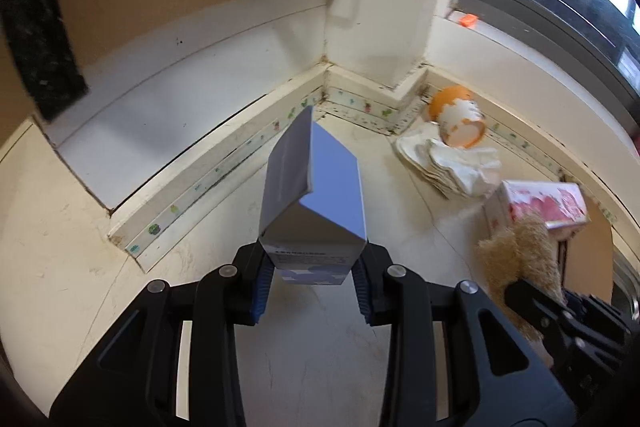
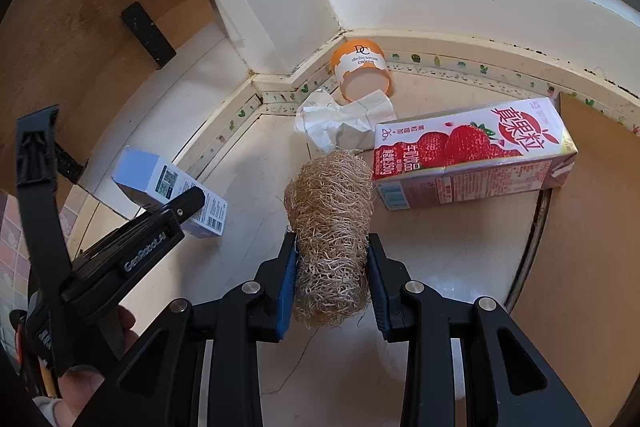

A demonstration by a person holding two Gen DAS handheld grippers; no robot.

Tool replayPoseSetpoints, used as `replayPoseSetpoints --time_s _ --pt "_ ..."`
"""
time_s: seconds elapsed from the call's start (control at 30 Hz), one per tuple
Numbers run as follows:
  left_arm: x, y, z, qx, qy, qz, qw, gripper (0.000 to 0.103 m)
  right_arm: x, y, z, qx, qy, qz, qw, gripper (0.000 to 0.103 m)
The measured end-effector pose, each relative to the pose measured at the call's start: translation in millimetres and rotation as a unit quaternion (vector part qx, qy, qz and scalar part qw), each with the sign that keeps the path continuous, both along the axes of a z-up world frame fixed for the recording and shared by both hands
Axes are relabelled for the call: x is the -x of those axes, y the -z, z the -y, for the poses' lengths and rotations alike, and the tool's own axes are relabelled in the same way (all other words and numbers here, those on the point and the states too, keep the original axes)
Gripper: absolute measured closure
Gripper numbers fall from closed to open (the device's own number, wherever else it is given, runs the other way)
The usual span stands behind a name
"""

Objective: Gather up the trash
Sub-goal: 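Carry the sponge and carton down over the black bin and open both grippers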

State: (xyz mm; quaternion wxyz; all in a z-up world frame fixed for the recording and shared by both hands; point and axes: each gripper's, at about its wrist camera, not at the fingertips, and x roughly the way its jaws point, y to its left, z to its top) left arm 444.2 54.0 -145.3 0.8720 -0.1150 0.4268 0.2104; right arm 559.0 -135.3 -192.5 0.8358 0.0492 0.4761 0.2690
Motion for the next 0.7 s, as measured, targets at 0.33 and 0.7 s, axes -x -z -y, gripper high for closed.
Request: replayPoseSetpoints --time_s 0.33,0.7 --pt "73 -43 17 0.010 0.060 -0.003 0.9982 0.072 49 -28 10 -0.011 0.015 0.004 1.000 0.071" --pt "177 -90 6 0.037 0.136 -0.002 0.9901 0.072 176 -74 -2 -0.016 0.053 0.026 0.998 0.071"
